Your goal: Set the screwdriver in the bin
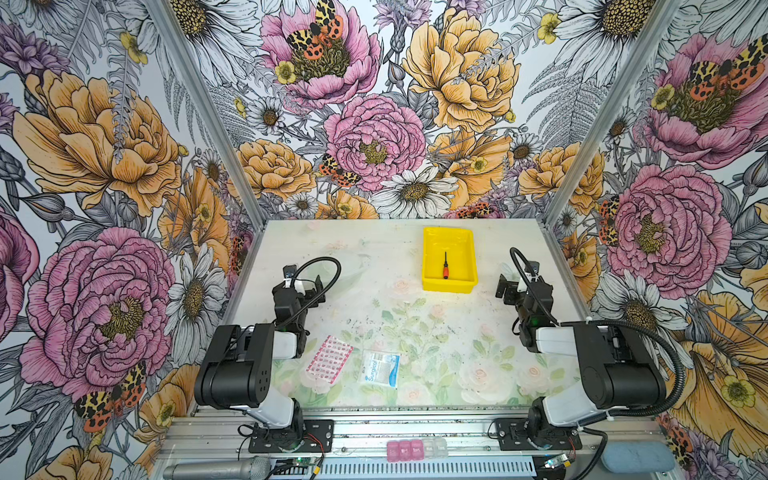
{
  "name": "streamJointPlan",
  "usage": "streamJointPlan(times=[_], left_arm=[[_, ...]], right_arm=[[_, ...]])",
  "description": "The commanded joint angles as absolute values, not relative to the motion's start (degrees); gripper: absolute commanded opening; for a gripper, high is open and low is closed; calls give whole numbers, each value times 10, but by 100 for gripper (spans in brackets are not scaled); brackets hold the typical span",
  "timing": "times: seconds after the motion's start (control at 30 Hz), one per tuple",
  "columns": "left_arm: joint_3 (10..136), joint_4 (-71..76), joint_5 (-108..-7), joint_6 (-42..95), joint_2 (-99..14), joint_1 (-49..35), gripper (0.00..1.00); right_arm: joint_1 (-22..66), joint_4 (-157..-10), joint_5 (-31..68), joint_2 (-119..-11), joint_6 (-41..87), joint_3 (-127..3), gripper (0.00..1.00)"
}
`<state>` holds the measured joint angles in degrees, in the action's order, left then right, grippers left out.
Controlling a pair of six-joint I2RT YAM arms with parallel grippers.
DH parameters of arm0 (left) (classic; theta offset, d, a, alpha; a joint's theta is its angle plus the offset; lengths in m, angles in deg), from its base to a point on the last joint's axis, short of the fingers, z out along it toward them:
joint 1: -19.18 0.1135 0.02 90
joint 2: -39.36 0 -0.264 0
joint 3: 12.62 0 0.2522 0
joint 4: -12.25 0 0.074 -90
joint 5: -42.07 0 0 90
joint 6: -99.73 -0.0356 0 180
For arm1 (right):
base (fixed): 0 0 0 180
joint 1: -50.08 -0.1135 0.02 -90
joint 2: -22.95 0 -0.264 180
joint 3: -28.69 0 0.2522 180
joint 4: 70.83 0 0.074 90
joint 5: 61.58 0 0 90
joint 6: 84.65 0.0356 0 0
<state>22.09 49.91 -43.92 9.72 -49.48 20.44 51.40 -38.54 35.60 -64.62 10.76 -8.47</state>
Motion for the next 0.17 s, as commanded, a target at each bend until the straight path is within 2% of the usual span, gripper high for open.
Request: streamJointPlan(times=[0.0,0.13], left_arm=[[233,510,-441,97,-493,202,99],[229,517,-431,92,-494,196,99]], right_arm=[[510,-364,347,-648,101,-81,100],[510,-359,343,-646,101,-77,99]])
